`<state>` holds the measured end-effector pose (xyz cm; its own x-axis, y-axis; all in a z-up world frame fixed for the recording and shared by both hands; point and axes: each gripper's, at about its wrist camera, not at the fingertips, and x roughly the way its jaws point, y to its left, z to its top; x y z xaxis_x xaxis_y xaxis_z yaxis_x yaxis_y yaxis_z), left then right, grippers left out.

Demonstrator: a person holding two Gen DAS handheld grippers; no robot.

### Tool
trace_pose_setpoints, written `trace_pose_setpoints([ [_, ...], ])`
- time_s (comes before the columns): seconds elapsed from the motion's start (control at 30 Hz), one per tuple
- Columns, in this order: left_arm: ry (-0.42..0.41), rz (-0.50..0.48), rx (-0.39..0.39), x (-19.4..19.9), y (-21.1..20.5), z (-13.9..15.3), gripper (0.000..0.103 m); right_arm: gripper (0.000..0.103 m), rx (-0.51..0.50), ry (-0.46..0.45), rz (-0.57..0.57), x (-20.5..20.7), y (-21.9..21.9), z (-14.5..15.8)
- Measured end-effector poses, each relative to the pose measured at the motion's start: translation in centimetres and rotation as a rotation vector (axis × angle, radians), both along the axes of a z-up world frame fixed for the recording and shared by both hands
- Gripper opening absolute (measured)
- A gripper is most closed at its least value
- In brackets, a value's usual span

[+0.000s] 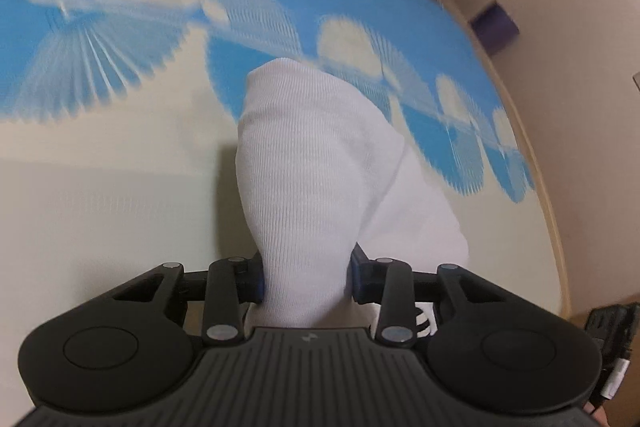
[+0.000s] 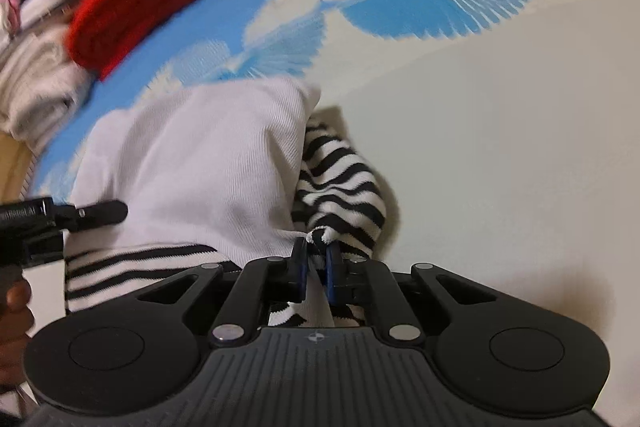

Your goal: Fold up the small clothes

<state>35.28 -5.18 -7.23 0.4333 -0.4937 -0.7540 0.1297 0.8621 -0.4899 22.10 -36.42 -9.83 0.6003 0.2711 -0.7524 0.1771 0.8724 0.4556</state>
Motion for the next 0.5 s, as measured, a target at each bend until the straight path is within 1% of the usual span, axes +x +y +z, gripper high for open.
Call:
trace_pose_setpoints([
  [0.07,-0.050,0.027,0.015,0.7,1.7,1.3,0.041,0.008,0.035,-0.041,-0.013,0.9,1.1,0.6],
  [0.13,-0.114,0.050,0.044,1.2,3.5,2.4,0.048,0.008,0.046,-0.088,-0.006,1.8,2.7,1.2],
  [0.17,-0.152,0.067,0.077,1.3,4.3,2.9,0.060,0.008,0.044,-0.110,-0.001,2.3,3.5,1.4],
  [0.2,-0.186,0.095,0.119,1.3,5.2,3.3,0.067,0.008,0.041,-0.129,-0.001,2.7,4.1,1.6],
  [0.23,-0.210,0.116,0.156,1.2,5.8,3.6,0.067,0.008,0.035,-0.139,-0.008,3.2,4.5,1.8],
  [0.27,-0.225,0.118,0.183,0.8,6.4,3.9,0.067,0.008,0.027,-0.141,-0.019,3.6,4.8,1.8],
  [0.33,-0.229,0.078,0.196,0.0,7.0,4.4,0.066,0.008,0.009,-0.130,-0.038,4.4,5.3,1.6],
  [0.4,-0.219,0.004,0.181,-1.1,7.0,4.5,0.065,0.008,-0.042,-0.122,-0.065,4.9,5.4,1.5],
  [0.43,-0.187,-0.061,0.178,-1.4,6.5,3.9,0.065,0.008,-0.042,-0.112,-0.079,5.0,5.4,1.3],
  [0.47,-0.144,-0.115,0.201,-1.5,6.0,2.8,0.064,0.008,-0.031,-0.102,-0.087,5.1,5.3,1.1],
  [0.5,-0.082,-0.167,0.266,-1.6,5.1,1.0,0.064,0.009,-0.016,-0.095,-0.088,5.2,5.1,0.9],
])
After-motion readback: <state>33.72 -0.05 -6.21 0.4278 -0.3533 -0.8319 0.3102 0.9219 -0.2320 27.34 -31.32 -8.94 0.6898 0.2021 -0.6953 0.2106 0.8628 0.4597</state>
